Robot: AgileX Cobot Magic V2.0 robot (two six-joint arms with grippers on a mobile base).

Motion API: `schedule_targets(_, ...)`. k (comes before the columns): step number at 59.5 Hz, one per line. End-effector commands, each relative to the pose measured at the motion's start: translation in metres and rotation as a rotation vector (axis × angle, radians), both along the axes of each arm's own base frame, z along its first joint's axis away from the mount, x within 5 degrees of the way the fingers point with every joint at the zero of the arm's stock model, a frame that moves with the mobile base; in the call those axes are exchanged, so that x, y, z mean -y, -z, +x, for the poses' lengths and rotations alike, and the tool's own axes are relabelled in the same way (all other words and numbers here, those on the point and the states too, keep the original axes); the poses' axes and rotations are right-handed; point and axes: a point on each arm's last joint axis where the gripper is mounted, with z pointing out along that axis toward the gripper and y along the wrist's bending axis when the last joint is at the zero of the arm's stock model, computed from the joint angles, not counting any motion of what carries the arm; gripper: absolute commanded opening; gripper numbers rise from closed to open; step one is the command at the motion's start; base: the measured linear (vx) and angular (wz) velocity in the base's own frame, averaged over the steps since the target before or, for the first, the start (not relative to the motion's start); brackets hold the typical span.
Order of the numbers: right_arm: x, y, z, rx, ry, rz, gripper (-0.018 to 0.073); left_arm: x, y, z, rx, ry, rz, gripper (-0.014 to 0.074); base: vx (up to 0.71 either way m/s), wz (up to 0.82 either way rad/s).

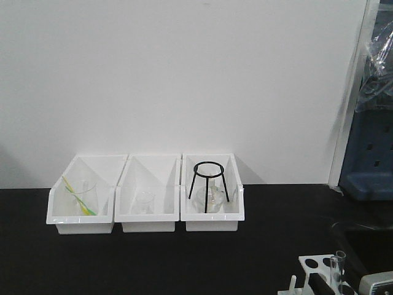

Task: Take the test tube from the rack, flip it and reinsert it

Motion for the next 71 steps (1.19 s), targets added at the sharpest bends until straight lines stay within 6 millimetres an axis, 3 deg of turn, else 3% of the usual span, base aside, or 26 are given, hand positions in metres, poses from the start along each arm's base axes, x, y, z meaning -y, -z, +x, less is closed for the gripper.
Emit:
schedule_targets(1, -0.003, -0.018, 0.006, 0.162, -0.021, 0.022, 0.043, 0.001, -0.007, 0.001, 0.089, 0.008, 0.006, -0.0006, 0.0, 0.0)
schedule_targets(7, -0.005, -0.017, 0.005, 0.162, -0.041, 0.017, 0.032, 0.001, -0.007, 0.001, 0.089, 0.008, 0.006, -0.0006, 0.0, 0.0)
schedule_targets(20, -0.008, -0.019, 0.004, 0.177, -0.082, 0.012, -0.0016, 0.001, -0.007, 0.001, 0.089, 0.008, 0.006, -0.0006, 0.0, 0.0)
schedule_targets(28, -0.009, -0.024, 0.004, 0.227, -0.084, 0.026, -0.0014, 0.001, -0.007, 0.001, 0.089, 0.008, 0.006, -0.0006, 0.0, 0.0)
schedule_targets(39, -0.008, -0.05, -0.003, 0.345, -0.083, 0.069, -0.0013, 0.001, -0.007, 0.001, 0.089, 0.008, 0.006, -0.0006, 0.0, 0.0)
schedule_targets(53, -0.004, -0.1, -0.023, 0.46, -0.069, 0.124, -0.0012, 0.001, -0.007, 0.001, 0.089, 0.008, 0.006, -0.0006, 0.0, 0.0)
schedule_targets(71, 0.002, -0.176, -0.031, 0.425, -0.005, 0.064, -0.0012, 0.001, -0.007, 0.001, 0.089, 0.008, 0.006, -0.0006, 0.0, 0.0)
